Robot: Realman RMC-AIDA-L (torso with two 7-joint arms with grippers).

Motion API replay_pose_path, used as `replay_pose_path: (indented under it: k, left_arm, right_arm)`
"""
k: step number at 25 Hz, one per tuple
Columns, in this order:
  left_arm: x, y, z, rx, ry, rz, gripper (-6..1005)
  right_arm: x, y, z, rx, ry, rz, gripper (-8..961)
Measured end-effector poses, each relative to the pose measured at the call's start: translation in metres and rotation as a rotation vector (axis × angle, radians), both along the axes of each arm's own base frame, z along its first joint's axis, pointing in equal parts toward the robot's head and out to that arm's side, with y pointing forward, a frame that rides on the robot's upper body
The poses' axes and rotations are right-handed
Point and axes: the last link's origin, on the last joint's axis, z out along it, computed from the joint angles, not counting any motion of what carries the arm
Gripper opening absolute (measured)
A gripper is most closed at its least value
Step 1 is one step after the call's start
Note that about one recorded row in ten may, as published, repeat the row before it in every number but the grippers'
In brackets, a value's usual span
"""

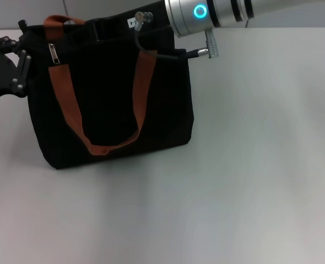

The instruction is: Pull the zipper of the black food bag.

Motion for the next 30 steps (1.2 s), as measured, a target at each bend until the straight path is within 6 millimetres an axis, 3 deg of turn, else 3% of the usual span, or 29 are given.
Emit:
replay_pose_path:
  k: [30]
  left_arm:
    - [0.017, 0.013, -0.001, -0.020, -0.022, -0.046, 76]
  right_arm:
    - [-0.016, 0.007, -0.021, 0.044, -0.095, -0.022, 326]
